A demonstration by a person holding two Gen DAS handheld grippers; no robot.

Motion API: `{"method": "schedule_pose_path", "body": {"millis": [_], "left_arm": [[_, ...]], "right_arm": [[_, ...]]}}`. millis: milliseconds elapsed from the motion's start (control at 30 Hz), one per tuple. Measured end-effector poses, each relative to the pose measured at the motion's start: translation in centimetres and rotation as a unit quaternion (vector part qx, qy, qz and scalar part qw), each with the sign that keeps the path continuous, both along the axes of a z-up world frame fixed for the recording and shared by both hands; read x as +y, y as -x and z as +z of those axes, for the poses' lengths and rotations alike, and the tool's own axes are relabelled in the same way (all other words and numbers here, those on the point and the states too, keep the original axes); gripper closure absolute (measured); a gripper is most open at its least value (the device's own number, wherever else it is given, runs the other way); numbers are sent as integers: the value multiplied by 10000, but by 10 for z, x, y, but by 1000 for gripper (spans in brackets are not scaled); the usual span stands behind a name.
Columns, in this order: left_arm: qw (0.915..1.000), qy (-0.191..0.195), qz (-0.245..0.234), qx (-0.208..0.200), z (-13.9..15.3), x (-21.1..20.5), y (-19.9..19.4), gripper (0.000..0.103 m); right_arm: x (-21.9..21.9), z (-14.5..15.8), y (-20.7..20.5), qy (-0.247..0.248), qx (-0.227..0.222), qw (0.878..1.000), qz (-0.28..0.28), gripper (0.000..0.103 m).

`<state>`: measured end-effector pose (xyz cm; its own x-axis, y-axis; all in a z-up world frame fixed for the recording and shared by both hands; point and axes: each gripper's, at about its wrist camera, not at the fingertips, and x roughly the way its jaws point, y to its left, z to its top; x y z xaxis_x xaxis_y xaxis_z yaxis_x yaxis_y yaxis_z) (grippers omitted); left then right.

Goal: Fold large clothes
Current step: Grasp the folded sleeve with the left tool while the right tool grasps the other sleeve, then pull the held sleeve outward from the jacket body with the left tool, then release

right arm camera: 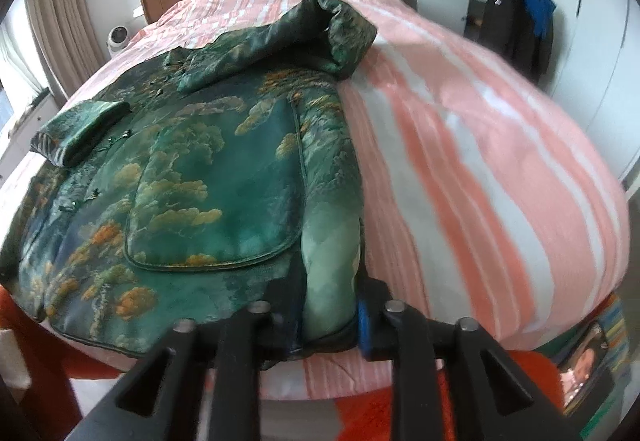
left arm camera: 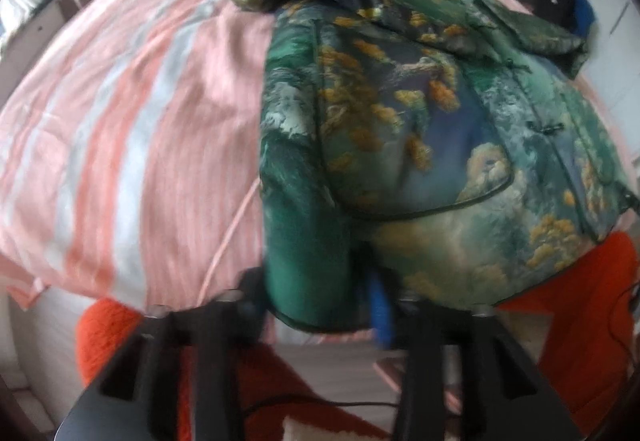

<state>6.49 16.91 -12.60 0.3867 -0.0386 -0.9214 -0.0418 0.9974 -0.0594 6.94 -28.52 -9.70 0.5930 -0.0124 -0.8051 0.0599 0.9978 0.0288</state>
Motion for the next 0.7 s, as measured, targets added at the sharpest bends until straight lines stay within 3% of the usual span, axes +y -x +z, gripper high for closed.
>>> {"method": "schedule_pose_path", "body": {"millis": [67,200,233,300,400,500,600,667,700], "left_arm": [[9999,-134,1,-93,9,1,7,33],[9952,-656,-338,-647,60,-13,10,31],[9907,-840,-523,-933,80,-21,6,28],[9779,-1125,-894,-1521,115,-38,-1,4],[9512,-1276,-1747,-2199,143,-69,-23,0],[9337,-1509,-2577,-1974,117,-108,-68,0],[9257,-1879,-2897,-1542,69,-134,-114,0],[9247,-2119,-2848,-1377,40,-146,-142,0],[9294,-2139,-2739,-1243,25,-147,-158,0]], "right_arm": [[-1,3,7,42,-89,9999,-53,36],[3,25,28,397,-667,9968,-209,30],[5,29,33,494,-806,9953,-224,26],[12,39,43,636,-1101,9917,-200,25],[26,49,47,734,-1362,9879,-62,25],[40,54,49,695,-1508,9861,104,25],[53,53,51,647,-1499,9863,233,25],[60,51,58,680,-1500,9857,345,25],[64,49,63,726,-1524,9847,424,25]]}}
